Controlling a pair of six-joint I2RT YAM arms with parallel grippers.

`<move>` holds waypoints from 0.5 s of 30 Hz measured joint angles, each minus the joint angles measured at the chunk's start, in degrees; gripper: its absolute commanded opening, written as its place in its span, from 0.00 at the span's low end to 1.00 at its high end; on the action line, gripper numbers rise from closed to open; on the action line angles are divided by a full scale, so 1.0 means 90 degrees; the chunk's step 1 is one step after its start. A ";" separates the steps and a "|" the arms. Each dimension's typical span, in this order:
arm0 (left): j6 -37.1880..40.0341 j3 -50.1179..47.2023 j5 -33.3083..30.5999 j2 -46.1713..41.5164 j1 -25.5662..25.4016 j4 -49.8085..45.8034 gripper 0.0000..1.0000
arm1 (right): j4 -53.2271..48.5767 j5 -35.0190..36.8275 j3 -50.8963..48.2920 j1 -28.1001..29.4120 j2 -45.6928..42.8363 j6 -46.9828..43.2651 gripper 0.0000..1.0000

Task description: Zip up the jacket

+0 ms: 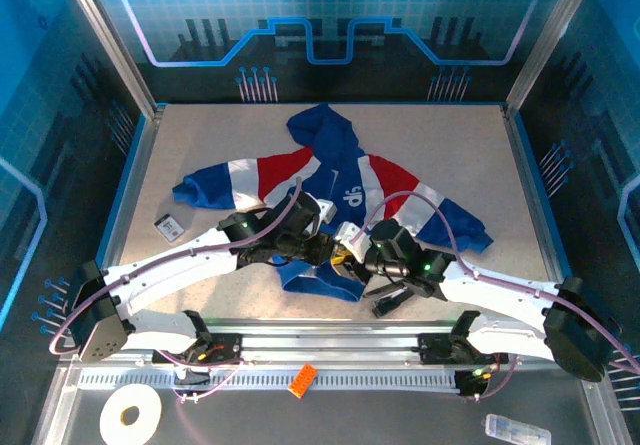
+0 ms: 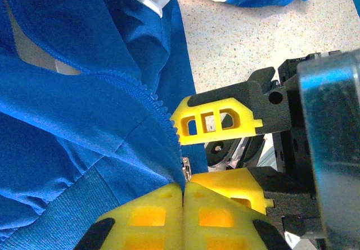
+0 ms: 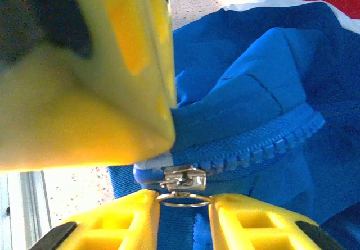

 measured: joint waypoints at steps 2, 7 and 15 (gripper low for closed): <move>0.0015 0.0000 -0.0005 0.0000 0.0000 0.0000 0.00 | -0.0007 0.0024 0.0000 0.0000 -0.0039 -0.0007 0.22; 0.0024 0.0000 -0.0073 -0.0005 0.0000 0.0002 0.00 | -0.0151 0.0051 -0.0012 0.0000 -0.0333 -0.0063 0.15; 0.0036 0.0000 -0.0095 -0.0015 0.0000 0.0000 0.00 | -0.0291 0.0044 -0.0053 0.0000 -0.0537 -0.0143 0.04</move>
